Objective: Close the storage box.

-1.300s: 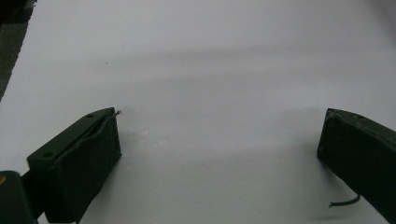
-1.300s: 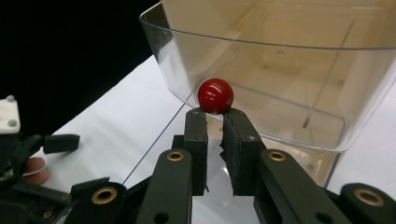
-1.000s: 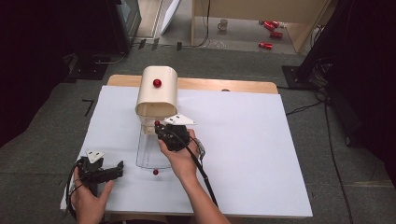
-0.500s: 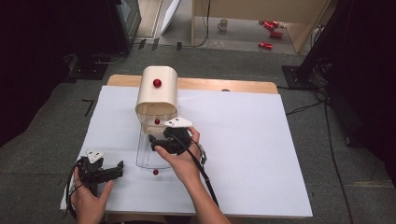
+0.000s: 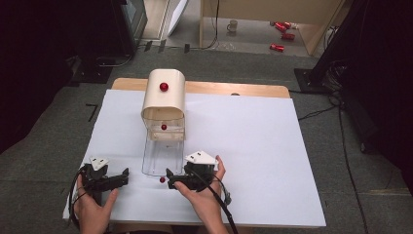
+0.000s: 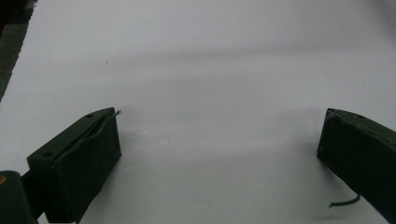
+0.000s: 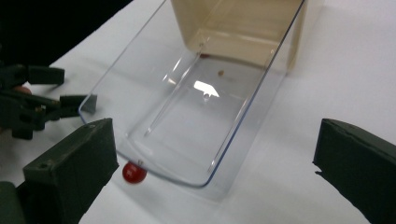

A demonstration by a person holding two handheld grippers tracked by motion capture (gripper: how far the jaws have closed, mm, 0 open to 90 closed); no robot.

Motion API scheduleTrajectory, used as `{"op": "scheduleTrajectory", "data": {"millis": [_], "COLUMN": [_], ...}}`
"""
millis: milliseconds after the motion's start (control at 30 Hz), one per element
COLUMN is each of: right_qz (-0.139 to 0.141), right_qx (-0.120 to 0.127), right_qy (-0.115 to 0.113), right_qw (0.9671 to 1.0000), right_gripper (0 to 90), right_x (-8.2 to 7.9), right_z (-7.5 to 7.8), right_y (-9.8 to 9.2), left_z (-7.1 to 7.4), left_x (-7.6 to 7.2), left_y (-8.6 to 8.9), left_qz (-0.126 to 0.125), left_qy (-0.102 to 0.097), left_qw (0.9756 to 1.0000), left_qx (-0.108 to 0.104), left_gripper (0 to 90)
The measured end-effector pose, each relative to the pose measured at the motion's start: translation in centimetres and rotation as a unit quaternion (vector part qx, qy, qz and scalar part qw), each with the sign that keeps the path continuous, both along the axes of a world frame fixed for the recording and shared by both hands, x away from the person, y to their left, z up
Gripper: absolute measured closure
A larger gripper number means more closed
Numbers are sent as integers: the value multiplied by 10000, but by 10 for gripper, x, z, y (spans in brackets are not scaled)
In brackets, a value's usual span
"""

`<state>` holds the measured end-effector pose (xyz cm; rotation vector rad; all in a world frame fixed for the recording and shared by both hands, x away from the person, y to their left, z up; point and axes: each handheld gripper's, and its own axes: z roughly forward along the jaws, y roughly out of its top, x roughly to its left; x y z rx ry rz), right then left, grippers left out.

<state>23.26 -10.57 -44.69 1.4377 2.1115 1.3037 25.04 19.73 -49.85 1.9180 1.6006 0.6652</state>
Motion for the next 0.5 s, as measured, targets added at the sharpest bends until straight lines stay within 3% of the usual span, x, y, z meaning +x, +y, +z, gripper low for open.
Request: {"op": "scheduleTrajectory", "data": {"millis": [300,500], "right_qz": [68,-72], "right_qx": [-145,-292], "right_qy": [96,61], "right_qw": [9998,9995], "right_gripper": [0,0], "right_x": [-21,-26], "right_z": [-25,-38], "right_y": [18,31], "left_z": [0,0], "left_x": [0,0], "left_y": [0,0], "left_qz": [2,-1], "left_qy": [0,6], "left_qw": [10000,10000], "left_qx": [-6,-5], "left_gripper": [0,0]}}
